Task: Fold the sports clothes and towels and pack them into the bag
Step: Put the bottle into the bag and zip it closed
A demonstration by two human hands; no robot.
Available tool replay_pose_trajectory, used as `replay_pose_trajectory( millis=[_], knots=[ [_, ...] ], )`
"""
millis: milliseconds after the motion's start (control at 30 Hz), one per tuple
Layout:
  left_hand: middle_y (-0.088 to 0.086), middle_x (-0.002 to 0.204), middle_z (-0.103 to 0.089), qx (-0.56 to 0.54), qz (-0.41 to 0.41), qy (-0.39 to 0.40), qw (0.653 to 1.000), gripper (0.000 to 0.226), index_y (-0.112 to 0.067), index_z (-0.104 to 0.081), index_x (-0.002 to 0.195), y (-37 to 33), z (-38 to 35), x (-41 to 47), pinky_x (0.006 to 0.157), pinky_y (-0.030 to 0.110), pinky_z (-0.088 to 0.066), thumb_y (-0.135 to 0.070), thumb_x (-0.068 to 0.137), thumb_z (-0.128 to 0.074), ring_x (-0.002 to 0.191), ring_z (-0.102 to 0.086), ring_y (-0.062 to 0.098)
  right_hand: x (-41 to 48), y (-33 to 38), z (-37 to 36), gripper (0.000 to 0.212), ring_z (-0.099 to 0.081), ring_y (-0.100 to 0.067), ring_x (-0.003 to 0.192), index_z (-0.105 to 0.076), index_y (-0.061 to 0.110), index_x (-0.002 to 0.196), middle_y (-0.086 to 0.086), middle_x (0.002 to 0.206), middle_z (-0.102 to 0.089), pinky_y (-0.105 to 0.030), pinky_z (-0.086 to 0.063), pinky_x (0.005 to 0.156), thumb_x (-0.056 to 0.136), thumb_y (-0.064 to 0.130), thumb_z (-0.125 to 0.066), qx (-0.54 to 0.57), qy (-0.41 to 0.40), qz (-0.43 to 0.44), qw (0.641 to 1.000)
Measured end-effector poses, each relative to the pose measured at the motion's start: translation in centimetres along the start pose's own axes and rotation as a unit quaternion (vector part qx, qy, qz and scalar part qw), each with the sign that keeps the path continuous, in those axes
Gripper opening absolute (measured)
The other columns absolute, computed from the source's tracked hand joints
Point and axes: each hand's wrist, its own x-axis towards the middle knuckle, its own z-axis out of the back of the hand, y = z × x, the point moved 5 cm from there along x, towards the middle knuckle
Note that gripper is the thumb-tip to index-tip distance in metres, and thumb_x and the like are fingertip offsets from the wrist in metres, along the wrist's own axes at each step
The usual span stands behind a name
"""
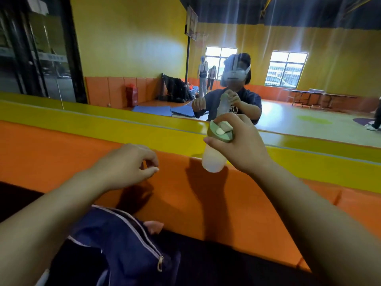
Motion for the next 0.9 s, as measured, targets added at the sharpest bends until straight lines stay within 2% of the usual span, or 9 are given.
replay_pose_trajectory(
  millis=[100, 167, 300, 433, 500, 633, 767, 833, 900],
  knots=[
    [-0.023, 0.078, -0.059, -0.008, 0.026, 0.015, 1.0, 0.006, -0.038, -0.065, 0.079, 0.6, -0.4, -3.4, 0.067, 0.029, -0.049, -0.035, 0.082, -0.069, 0.07, -0.055, -0.004, -3.7, 2.2, 0.7, 0.042, -0.053, -0.016, 0.094, -0.057, 0.034, 0.107, 0.002, 0.107, -0.052, -0.03, -0.047, 0.077, 0.073, 0.049, -0.075, 0.032, 0.024, 0.031, 0.999],
    [-0.021, 0.076, -0.061, -0.022, 0.047, 0.026, 0.998, 0.007, -0.04, -0.063, 0.074, 0.9, -0.7, -5.8, 0.065, 0.027, -0.048, -0.042, 0.08, -0.067, 0.07, -0.057, -0.001, -5.9, 3.1, 0.5, 0.044, -0.054, -0.014, 0.094, -0.057, 0.036, 0.107, 0.003, 0.107, -0.054, -0.032, -0.049, 0.078, 0.071, 0.054, -0.075, 0.046, 0.054, 0.043, 0.997],
    [-0.018, 0.075, -0.063, -0.031, 0.089, 0.058, 0.994, 0.011, -0.038, -0.064, 0.073, 1.1, -1.1, -10.6, 0.061, 0.011, -0.038, -0.046, 0.074, -0.057, 0.087, -0.054, -0.003, -9.7, 4.1, -0.8, 0.048, -0.055, -0.009, 0.095, -0.057, 0.039, 0.108, 0.009, 0.106, -0.055, -0.034, -0.05, 0.079, 0.068, 0.063, -0.07, 0.06, 0.113, 0.055, 0.99],
    [-0.019, 0.074, -0.06, -0.016, 0.146, 0.049, 0.988, 0.005, -0.031, -0.069, 0.077, 1.4, -1.3, -14.6, 0.064, 0.017, -0.043, -0.03, 0.082, -0.071, 0.073, -0.056, -0.003, -12.4, 4.7, -2.9, 0.051, -0.054, -0.005, 0.098, -0.056, 0.039, 0.108, 0.016, 0.108, -0.057, -0.033, -0.049, 0.08, 0.066, 0.065, -0.07, 0.071, 0.158, 0.072, 0.982],
    [-0.022, 0.075, -0.059, -0.006, 0.168, 0.07, 0.983, 0.004, -0.033, -0.068, 0.078, 1.6, -1.8, -16.6, 0.065, 0.015, -0.043, -0.031, 0.082, -0.07, 0.073, -0.056, -0.008, -13.4, 5.0, -4.2, 0.053, -0.055, -0.006, 0.096, -0.055, 0.039, 0.108, 0.016, 0.108, -0.058, -0.033, -0.049, 0.079, 0.065, 0.066, -0.07, 0.08, 0.171, 0.071, 0.979],
    [-0.017, 0.08, -0.064, -0.029, 0.218, 0.093, 0.971, 0.006, -0.032, -0.067, 0.079, 2.9, -2.0, -20.7, 0.07, 0.031, -0.051, -0.036, 0.083, -0.067, 0.073, -0.059, -0.001, -14.8, 6.2, -6.7, 0.059, -0.054, -0.016, 0.096, -0.054, 0.038, 0.11, 0.014, 0.109, -0.06, -0.034, -0.047, 0.08, 0.064, 0.075, -0.059, 0.044, 0.19, 0.088, 0.977],
    [-0.019, 0.081, -0.062, -0.029, 0.241, 0.094, 0.965, 0.007, -0.035, -0.066, 0.082, 4.7, -1.5, -24.5, 0.067, 0.017, -0.045, -0.041, 0.084, -0.064, 0.082, -0.057, -0.003, -14.7, 7.9, -9.3, 0.065, -0.049, -0.015, 0.096, -0.055, 0.036, 0.113, 0.013, 0.111, -0.06, -0.028, -0.041, 0.079, 0.065, 0.079, -0.053, 0.021, 0.202, 0.081, 0.976],
    [-0.02, 0.079, -0.061, -0.033, 0.25, 0.103, 0.962, 0.02, -0.035, -0.065, 0.08, 6.5, -1.4, -26.1, 0.065, 0.017, -0.046, -0.054, 0.08, -0.058, 0.085, -0.055, -0.007, -14.3, 8.9, -10.6, 0.064, -0.048, -0.013, 0.096, -0.055, 0.035, 0.112, 0.013, 0.109, -0.059, -0.026, -0.038, 0.08, 0.065, 0.078, -0.054, 0.02, 0.193, 0.075, 0.978],
    [-0.021, 0.079, -0.062, -0.034, 0.256, 0.115, 0.959, 0.041, -0.036, -0.066, 0.08, 8.8, -1.2, -27.1, 0.066, 0.021, -0.049, -0.067, 0.07, -0.041, 0.079, -0.056, -0.008, -13.9, 9.9, -11.8, 0.059, -0.045, -0.009, 0.095, -0.056, 0.035, 0.109, 0.016, 0.106, -0.057, -0.022, -0.035, 0.08, 0.066, 0.075, -0.056, 0.036, 0.17, 0.06, 0.983]
  ],
)
